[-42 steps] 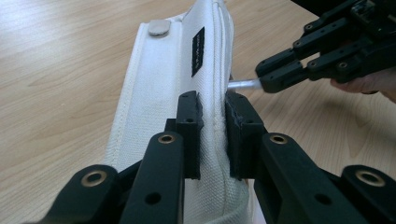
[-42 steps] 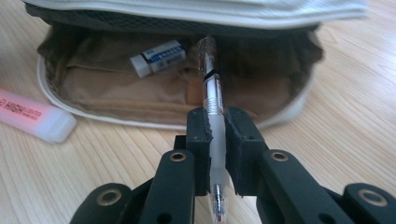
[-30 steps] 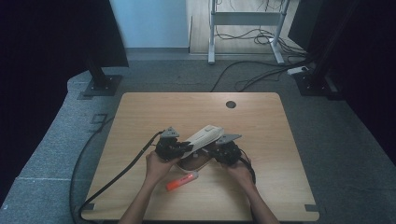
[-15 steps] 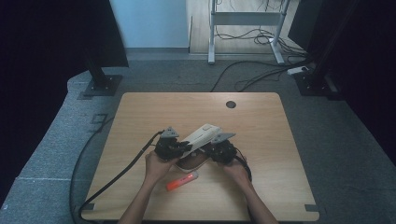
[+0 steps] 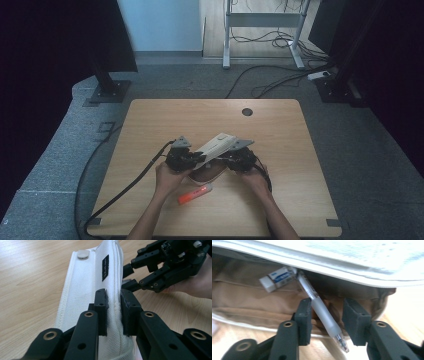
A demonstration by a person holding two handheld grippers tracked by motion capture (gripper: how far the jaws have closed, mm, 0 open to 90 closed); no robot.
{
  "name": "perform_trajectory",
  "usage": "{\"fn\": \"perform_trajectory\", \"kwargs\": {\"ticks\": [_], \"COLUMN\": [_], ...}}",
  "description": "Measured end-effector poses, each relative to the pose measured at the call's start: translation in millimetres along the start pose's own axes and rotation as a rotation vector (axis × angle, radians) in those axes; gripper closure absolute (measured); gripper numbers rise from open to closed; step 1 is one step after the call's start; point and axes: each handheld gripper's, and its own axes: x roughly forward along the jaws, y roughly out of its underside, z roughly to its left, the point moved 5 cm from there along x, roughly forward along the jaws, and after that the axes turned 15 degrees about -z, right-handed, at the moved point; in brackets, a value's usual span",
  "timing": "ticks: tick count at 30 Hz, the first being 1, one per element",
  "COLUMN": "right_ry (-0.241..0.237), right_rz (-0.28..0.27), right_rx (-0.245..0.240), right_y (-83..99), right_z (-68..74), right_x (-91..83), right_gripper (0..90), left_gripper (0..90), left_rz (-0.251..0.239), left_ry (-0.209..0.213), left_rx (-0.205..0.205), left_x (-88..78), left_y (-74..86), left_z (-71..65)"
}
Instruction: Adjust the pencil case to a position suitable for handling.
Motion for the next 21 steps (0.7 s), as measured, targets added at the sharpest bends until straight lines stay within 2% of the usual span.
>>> {"fn": "perform_trajectory", "kwargs": {"ticks": [6,13,18,21], "right_ry": [0.049,0.085,0.106,0.107], "right_rz": [-0.003,-0.019,-0.022,-0.021], "right_rx": [0.006,0.014,0.004,0.015], "right_y": [3.2,2.5,2.2,4.5], "right_z": [-10.6,-18.7,-22.6,-24.8], "right_x": [2.3,4.2,0.1,-5.0], "right_gripper": [47.1,39.8,36.4,36.6], "left_gripper": [76.7,76.6,76.6,76.7], "left_rz": [0.0,-0.002,-0.003,-0.005], "left_ry": [0.004,0.004,0.005,0.005], "left_rx": [-0.002,-0.002,-0.003,-0.005], "left_x": [0.2,0.2,-0.2,-0.2], "left_y": [0.2,0.4,0.1,0.3], "left_z": [-0.4,-0.5,0.1,0.1]}}
